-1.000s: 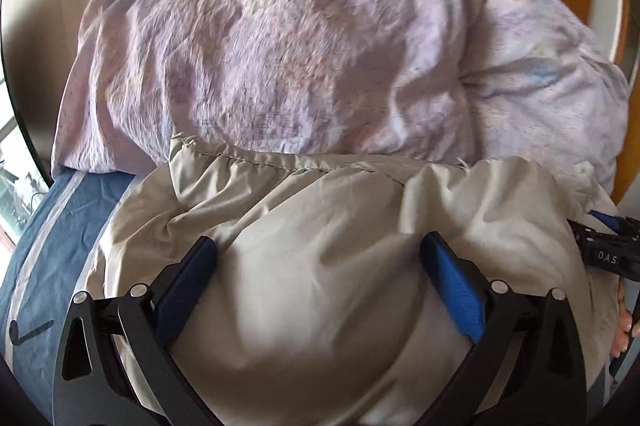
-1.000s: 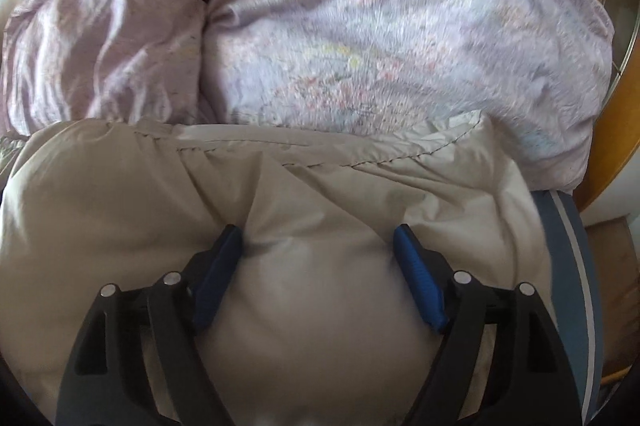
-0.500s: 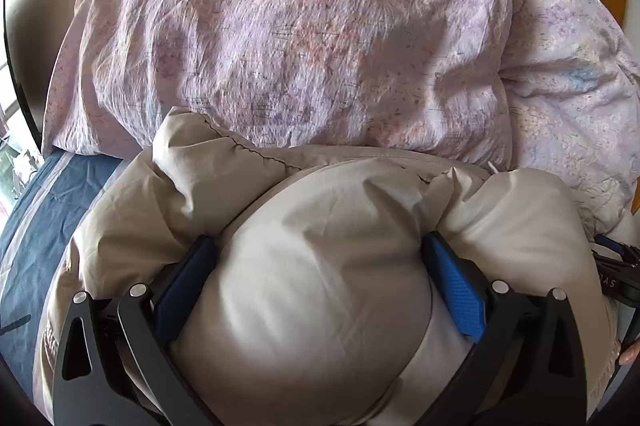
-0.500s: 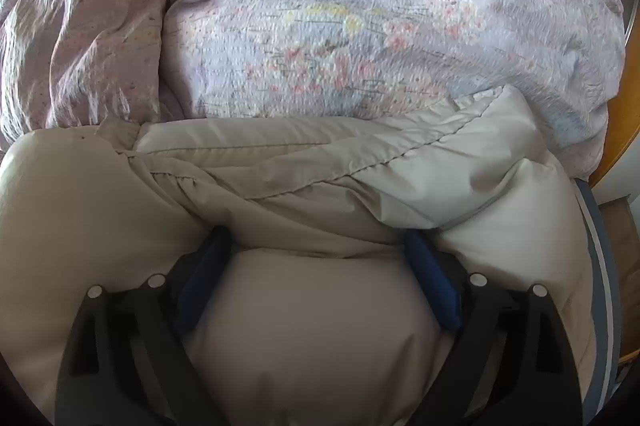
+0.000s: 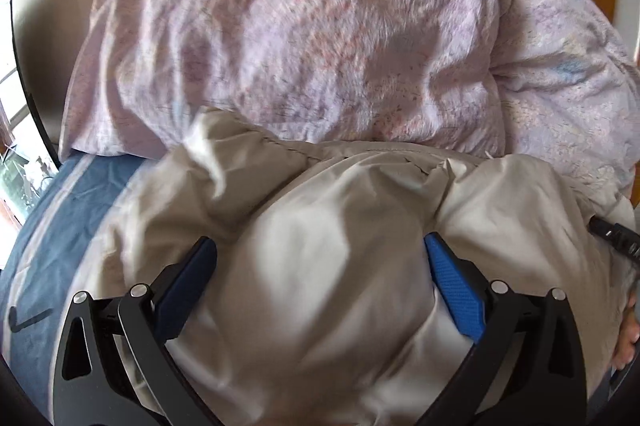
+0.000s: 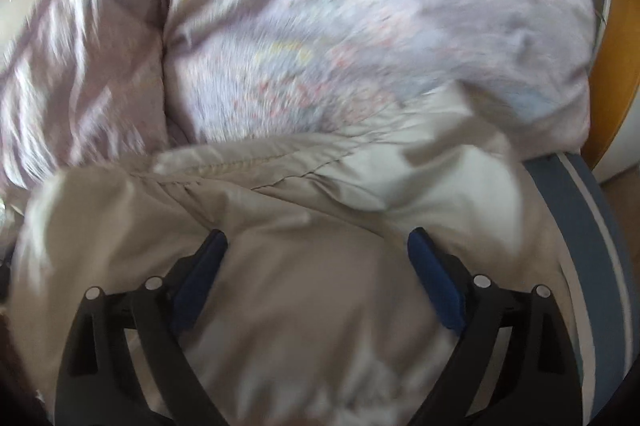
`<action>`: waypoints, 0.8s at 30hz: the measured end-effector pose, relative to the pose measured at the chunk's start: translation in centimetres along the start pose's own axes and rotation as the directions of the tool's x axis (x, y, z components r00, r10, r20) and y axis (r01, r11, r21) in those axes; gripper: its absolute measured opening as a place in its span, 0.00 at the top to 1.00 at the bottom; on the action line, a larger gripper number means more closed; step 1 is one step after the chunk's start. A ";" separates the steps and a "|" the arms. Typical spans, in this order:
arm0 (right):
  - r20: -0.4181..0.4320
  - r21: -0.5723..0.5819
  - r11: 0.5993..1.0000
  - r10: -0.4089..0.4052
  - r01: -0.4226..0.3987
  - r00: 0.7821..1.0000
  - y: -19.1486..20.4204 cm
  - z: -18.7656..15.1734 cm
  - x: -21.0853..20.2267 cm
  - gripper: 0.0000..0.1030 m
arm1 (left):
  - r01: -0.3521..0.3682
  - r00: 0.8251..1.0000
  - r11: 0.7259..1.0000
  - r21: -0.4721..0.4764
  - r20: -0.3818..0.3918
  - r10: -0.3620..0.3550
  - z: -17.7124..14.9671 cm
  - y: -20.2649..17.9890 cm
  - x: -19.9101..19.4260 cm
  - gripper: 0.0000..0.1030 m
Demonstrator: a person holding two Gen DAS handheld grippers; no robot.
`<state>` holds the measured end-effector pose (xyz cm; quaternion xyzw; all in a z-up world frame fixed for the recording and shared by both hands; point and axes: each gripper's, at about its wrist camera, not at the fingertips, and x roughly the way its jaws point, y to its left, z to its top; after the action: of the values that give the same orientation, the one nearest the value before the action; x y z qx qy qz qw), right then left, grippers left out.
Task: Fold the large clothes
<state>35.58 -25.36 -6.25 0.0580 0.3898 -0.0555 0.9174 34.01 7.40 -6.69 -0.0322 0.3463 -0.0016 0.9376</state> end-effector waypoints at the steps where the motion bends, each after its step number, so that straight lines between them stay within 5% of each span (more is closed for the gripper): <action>1: 0.014 0.006 1.000 0.002 -0.002 1.000 -0.4 0.0 -0.8 0.12 | 0.001 1.000 1.000 -0.002 0.009 -0.001 -0.1 0.3 -0.6 0.01; 6: 0.029 -0.001 0.995 -0.097 0.097 0.995 -2.7 -0.6 -2.3 0.11 | -0.088 0.995 0.996 -0.021 0.053 0.089 -0.3 2.7 -1.2 0.01; 9: -0.102 0.044 0.995 -0.087 0.092 0.991 -4.4 -1.2 0.4 0.10 | -0.066 0.998 0.995 -0.075 -0.015 0.065 -0.9 4.4 0.6 0.01; 14: -0.094 0.052 0.994 -0.086 0.092 0.992 -4.3 -1.2 1.2 0.10 | -0.054 0.998 0.995 -0.088 -0.032 0.052 -0.9 4.8 1.3 0.01; 19: -0.016 0.234 0.971 0.051 -0.046 0.999 -8.0 -2.9 -5.1 0.12 | 0.062 0.998 0.985 -0.162 -0.014 -0.065 -2.2 6.8 -3.2 0.01; 24: 0.043 0.491 0.850 0.195 -0.191 0.980 -13.2 -7.6 -11.2 0.07 | 0.189 0.979 0.926 -0.327 -0.004 -0.202 -5.2 10.4 -9.0 0.01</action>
<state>20.51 -36.65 -4.23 0.3290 0.3589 -0.0606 0.8714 23.63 17.68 -5.45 -0.2207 0.3543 -0.0385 0.9079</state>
